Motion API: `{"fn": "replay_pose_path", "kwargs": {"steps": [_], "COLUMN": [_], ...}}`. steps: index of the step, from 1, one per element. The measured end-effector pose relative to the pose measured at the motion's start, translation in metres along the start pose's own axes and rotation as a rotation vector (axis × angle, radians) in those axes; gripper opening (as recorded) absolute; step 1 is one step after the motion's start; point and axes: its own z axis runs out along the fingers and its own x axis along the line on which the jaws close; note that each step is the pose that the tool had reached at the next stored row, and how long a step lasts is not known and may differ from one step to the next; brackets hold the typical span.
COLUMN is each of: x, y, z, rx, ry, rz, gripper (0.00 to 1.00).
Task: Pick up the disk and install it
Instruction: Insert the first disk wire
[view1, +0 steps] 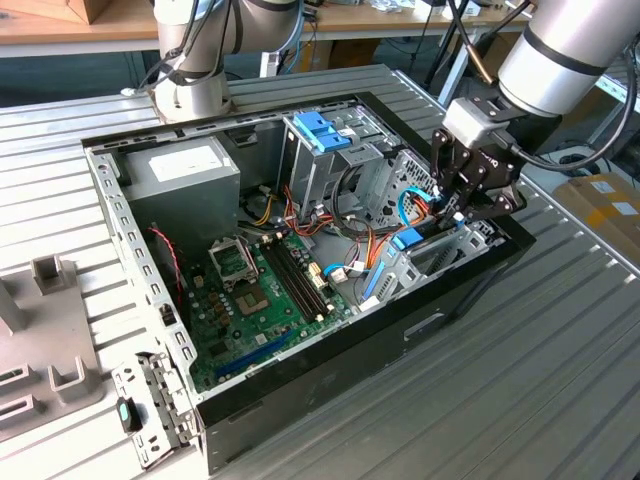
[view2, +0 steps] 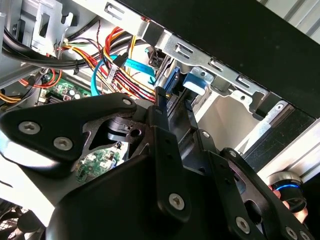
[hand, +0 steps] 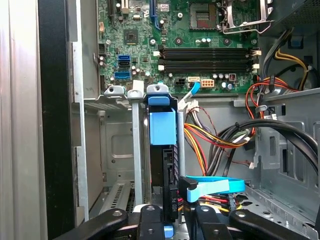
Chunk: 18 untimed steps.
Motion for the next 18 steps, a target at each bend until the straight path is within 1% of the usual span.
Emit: {"fn": "replay_pose_path", "kwargs": {"steps": [3,6,14,18], "x": [0.0000,-0.0003,-0.0007,-0.0010], "y": [0.0000,0.0001,0.0003,0.0004], "z": [-0.0011,-0.0061,-0.0146,-0.0212], "rx": [0.0000,0.0000,0.0000,0.0000], "ry": [0.0002,0.0000,-0.0001,-0.0001], "rz": [0.000,0.000,0.000,0.000], "gripper": [0.31,0.31,0.31,0.31]}}
